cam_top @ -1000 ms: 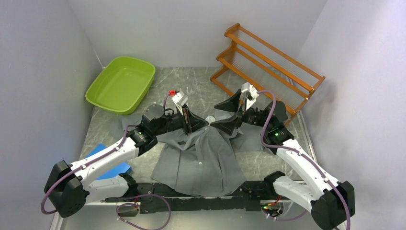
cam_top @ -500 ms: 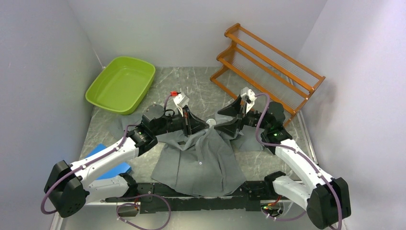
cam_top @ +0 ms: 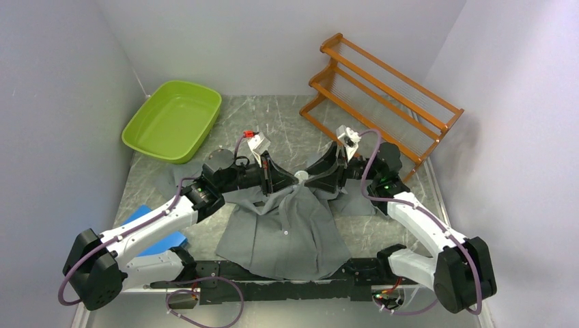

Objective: Pin the brooch onto the clothing
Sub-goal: Pin the brooch to the clothes.

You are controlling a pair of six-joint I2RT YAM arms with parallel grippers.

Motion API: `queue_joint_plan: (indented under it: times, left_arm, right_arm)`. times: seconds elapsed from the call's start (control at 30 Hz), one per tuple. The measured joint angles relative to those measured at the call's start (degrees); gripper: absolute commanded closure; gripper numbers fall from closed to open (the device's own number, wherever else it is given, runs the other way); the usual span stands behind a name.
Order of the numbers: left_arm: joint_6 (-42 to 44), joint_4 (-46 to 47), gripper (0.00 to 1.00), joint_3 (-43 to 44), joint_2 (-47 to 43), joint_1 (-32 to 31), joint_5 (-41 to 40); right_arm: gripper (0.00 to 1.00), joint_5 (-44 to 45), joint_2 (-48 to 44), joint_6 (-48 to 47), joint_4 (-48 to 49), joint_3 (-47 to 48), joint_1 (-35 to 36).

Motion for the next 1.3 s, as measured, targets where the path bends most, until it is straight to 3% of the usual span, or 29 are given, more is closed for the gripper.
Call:
queue_joint_plan:
  times: [0.23, 0.83, 0.9, 1.03, 1.1, 1.3]
  left_arm:
    - [-0.02, -0.02, 0.97, 0.00, 0.00, 0.00, 0.09]
    - [0.24, -0.79, 0.97, 0.00, 0.00, 0.04, -0.02]
    - [0.39, -1.01, 0.97, 0.00, 0.00, 0.07, 0.00]
    - [0.35, -1.38, 0.97, 0.00, 0.00, 0.04, 0.02]
    - [0.37, -1.31, 0.97, 0.00, -0.02, 0.04, 0.02]
    - [0.35, -1.27, 0.97, 0.00, -0.33, 0.04, 0.04]
  right_arm:
    - [0.54, -0.66, 2.23, 0.59, -0.26, 2.14, 0.98]
    - [0.87, -1.60, 5.01, -2.47, -6.16, 5.75, 3.02]
    - [0.86, -1.62, 5.01, -2.95, -7.13, 5.90, 3.04]
    - [0.57, -1.60, 4.96, -4.02, -8.66, 6.16, 3.06]
    - [0.48, -1.38, 4.83, -4.52, -9.18, 6.14, 3.06]
    - [0.54, -0.52, 2.16, -5.33, -9.49, 5.51, 2.64]
